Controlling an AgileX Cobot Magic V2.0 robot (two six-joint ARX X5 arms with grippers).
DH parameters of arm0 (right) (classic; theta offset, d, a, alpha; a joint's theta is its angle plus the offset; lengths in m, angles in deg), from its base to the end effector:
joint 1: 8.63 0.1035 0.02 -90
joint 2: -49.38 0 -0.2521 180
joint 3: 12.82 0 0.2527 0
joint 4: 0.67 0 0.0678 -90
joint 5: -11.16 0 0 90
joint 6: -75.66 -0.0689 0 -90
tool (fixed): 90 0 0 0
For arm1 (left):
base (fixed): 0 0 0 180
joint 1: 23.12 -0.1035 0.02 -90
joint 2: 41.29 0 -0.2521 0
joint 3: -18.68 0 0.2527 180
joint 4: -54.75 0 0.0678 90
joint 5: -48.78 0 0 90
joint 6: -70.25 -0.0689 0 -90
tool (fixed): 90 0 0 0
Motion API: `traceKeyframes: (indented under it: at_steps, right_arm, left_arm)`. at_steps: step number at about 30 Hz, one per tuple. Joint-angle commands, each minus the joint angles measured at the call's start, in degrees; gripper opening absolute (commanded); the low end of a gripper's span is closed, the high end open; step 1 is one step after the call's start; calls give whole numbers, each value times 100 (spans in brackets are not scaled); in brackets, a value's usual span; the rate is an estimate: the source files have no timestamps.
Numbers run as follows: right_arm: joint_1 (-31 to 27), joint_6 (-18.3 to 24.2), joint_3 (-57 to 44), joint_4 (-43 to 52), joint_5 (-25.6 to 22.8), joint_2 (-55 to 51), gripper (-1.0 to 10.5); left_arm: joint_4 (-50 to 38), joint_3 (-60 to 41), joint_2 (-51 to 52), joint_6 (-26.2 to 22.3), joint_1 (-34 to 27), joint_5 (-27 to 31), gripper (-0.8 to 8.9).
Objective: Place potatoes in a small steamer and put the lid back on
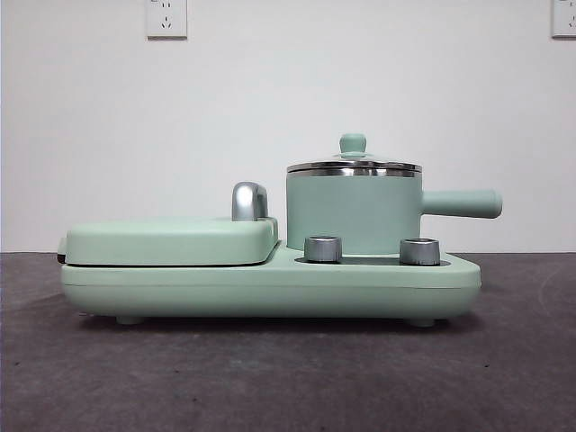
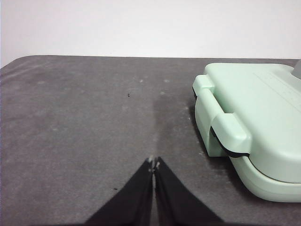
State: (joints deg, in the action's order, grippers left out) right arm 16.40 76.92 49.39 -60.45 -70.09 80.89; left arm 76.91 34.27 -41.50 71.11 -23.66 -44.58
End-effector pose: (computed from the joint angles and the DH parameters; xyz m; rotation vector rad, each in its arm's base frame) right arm 0.1234 0.0692 0.2982 -0.0938 0.5034 0.5824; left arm 0.1472 -0.0027 0.1553 -0.0190 0.1186 -0.0483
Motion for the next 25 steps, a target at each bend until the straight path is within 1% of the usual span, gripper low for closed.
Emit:
traceKeyframes:
  at_steps: [1, 3, 5, 8, 9, 12, 16, 20, 23, 24, 25]
  right_arm:
    - [-87, 420, -31, 98, -20, -94, 16]
    - [-245, 597, -297, 448, -20, -323, 16]
    - [-470, 695, -774, 1043, -22, -660, 16]
    - [-815, 706, -1711, 1952, -46, -1235, 16]
    - [-914, 704, -2050, 2203, -129, -1419, 16]
    - [-1152, 669, -2935, 2780, -166, -1875, 16]
    - [-1325, 560, -3783, 3130, -136, -2404, 16]
    - [-1434, 557, -4275, 3316, -138, -2820, 16]
    - [-1491, 498, -4625, 3648, -131, -3167, 16]
    - [-1506, 444, -4754, 3886, -129, -3128, 16]
    - [-1526, 393, -4780, 3873, -133, -3130, 16]
  left_arm:
    - [-70, -111, 2, 9, -4, -7, 6]
    - [-72, -111, 2, 9, -4, -7, 6]
    - [-70, -111, 2, 9, -4, -7, 6]
    - [-70, -111, 2, 9, -4, -7, 6]
    - [-70, -111, 2, 9, -4, -4, 6]
    - [-70, -111, 2, 9, -4, -4, 6]
    - [-70, -111, 2, 9, -4, -7, 6]
    - [-70, -111, 2, 9, -4, -7, 6]
    - [-70, -111, 2, 9, -4, -7, 6]
    - [-72, -111, 2, 9, -4, -7, 6]
    - [-68, -111, 2, 9, -4, -7, 6]
